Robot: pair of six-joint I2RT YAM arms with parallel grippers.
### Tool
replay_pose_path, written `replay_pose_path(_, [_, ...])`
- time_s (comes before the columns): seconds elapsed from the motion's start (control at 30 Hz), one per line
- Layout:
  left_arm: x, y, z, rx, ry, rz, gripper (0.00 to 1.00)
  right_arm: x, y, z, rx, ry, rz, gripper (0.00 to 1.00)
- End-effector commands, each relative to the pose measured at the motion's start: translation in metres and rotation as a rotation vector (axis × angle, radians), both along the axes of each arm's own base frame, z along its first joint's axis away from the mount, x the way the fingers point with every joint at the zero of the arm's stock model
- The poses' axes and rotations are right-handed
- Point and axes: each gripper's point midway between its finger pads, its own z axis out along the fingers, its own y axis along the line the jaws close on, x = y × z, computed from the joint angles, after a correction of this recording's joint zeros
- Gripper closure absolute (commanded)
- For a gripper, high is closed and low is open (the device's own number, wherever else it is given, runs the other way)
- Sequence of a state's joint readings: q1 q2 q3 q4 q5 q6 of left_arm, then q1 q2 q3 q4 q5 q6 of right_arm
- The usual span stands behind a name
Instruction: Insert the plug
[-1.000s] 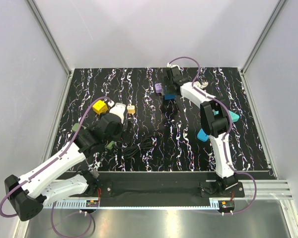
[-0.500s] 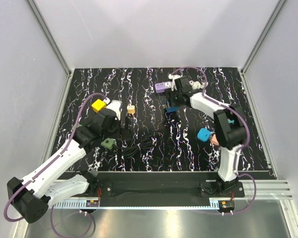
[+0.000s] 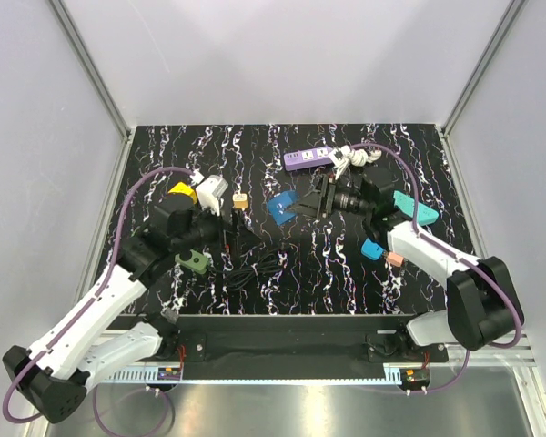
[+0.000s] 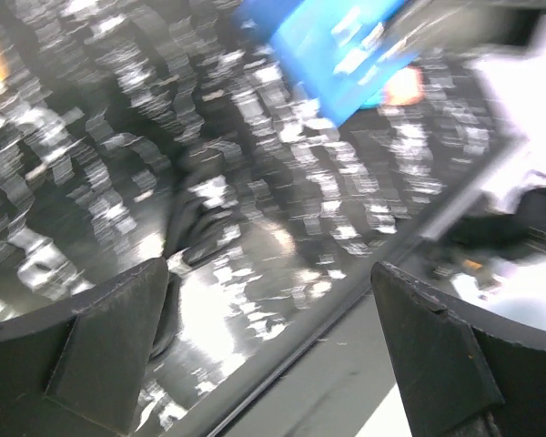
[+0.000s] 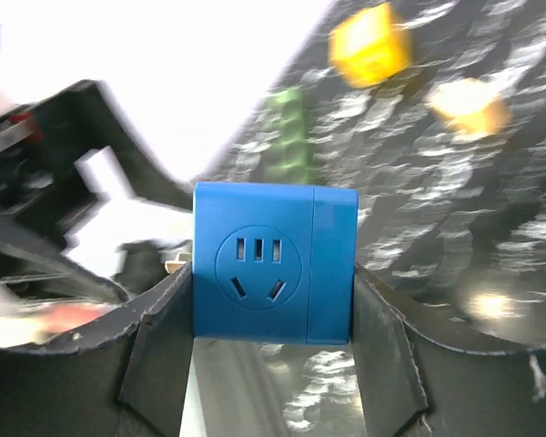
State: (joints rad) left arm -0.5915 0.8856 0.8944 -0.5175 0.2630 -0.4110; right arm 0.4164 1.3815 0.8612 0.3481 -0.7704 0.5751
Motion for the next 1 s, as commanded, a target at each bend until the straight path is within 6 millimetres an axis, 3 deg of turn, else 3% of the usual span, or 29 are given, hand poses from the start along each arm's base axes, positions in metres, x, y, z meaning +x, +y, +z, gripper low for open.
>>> replay_pose_path(0.0, [-0.026,-0.030,0.063,-0.217,-0.139,-0.230,0.01,-0.050,0.006,0.070,0.280,-0.044,0.221,1.00])
replay_pose_path(0.07, [-0.032,-0.032,0.080,-0.279,-0.208,-0.266,0.01,-0.063,0.004,0.081,0.344,0.016,0.268,1.00])
replay_pose_path(0.2, [-0.043,-0.037,0.092,-0.364,-0.250,-0.319,0.01,-0.086,-0.003,0.112,0.473,-0.037,0.371,1.00])
replay_pose_path(0.3, [-0.047,-0.043,0.106,-0.421,-0.246,-0.356,0.01,-0.096,-0.005,0.123,0.519,-0.008,0.422,1.00])
replay_pose_path(0.57, [-0.035,-0.054,0.125,-0.504,-0.205,-0.330,0.02,-0.131,-0.007,0.130,0.492,-0.059,0.509,1.00])
replay_pose_path(0.97, [-0.036,-0.069,0.134,-0.686,-0.091,-0.367,0.08,-0.142,-0.002,0.116,0.473,-0.051,0.537,1.00])
